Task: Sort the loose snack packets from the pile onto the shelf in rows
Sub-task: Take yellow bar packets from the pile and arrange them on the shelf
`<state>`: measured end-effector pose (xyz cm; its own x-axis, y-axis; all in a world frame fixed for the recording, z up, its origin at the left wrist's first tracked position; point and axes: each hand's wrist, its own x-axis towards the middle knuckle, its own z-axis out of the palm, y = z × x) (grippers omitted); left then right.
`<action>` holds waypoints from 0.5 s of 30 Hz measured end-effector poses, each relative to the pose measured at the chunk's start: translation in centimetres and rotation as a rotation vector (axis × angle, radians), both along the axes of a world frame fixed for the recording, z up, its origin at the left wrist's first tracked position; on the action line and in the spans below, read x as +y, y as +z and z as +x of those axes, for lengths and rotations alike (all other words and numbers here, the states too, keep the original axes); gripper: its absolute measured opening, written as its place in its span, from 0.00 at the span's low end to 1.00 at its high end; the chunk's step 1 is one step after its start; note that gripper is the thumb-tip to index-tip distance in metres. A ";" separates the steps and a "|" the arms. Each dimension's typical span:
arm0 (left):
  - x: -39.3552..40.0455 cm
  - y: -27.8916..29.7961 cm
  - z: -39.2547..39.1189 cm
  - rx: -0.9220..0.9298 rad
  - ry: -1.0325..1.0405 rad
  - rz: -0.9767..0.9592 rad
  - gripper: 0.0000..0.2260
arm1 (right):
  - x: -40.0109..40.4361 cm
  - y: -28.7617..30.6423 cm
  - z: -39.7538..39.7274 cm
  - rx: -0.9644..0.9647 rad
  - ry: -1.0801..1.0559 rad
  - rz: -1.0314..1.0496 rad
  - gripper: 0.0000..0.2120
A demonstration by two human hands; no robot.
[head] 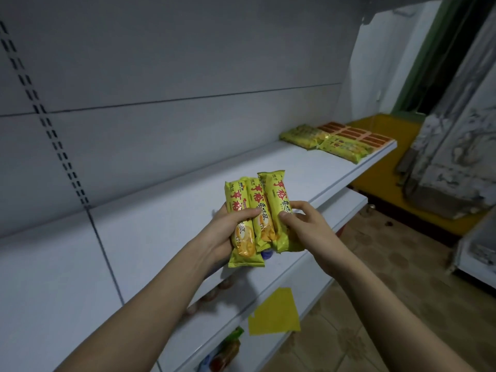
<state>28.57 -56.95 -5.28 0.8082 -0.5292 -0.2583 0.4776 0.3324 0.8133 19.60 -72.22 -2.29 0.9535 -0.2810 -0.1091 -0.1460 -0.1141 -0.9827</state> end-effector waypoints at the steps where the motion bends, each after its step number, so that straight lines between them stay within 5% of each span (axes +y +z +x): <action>1: -1.5 0.0 0.4 -0.006 -0.002 0.002 0.25 | -1.5 -0.2 0.5 -0.006 -0.005 0.006 0.07; 15: -23.4 1.4 4.6 -0.066 0.095 0.080 0.17 | -24.7 0.2 7.0 -0.009 0.139 0.031 0.11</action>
